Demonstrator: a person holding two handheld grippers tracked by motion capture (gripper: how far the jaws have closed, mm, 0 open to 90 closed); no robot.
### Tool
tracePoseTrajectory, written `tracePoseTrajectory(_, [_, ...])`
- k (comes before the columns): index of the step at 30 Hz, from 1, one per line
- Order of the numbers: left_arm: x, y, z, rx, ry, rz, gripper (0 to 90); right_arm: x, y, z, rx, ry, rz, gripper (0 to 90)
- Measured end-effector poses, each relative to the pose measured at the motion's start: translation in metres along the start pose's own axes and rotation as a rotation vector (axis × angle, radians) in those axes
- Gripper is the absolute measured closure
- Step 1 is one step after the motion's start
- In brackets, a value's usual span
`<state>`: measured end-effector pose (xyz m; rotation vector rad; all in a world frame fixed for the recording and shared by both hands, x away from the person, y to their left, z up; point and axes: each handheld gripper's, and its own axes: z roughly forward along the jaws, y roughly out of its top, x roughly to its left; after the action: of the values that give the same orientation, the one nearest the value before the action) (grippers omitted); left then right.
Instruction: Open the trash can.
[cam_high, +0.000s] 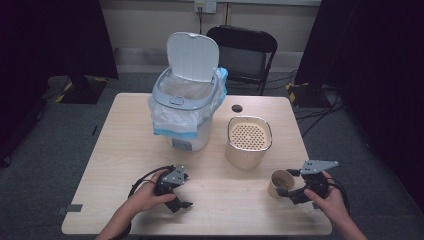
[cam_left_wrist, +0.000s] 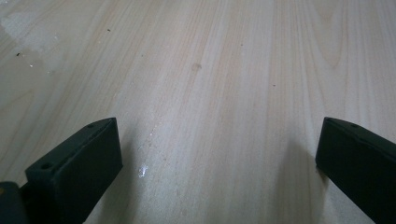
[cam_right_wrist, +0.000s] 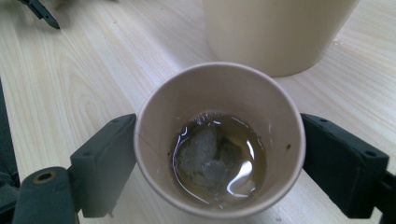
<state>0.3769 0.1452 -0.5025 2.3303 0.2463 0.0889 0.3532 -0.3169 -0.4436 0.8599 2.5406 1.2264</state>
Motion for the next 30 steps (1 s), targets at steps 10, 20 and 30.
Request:
tracePoseTrajectory(10, [0.000,0.000,0.000,-0.002,-0.001,0.000,0.0,-0.002,-0.011,0.001,-0.029,0.010,0.014,14.2])
tracePoseTrajectory(20, [0.000,0.000,0.000,-0.003,0.002,-0.003,0.0,-0.002,-0.023,0.008,-0.050,0.022,0.022,14.2])
tracePoseTrajectory(30, [0.000,0.000,0.000,-0.003,-0.001,0.000,0.0,-0.005,-0.033,0.019,-0.090,0.026,0.053,15.4])
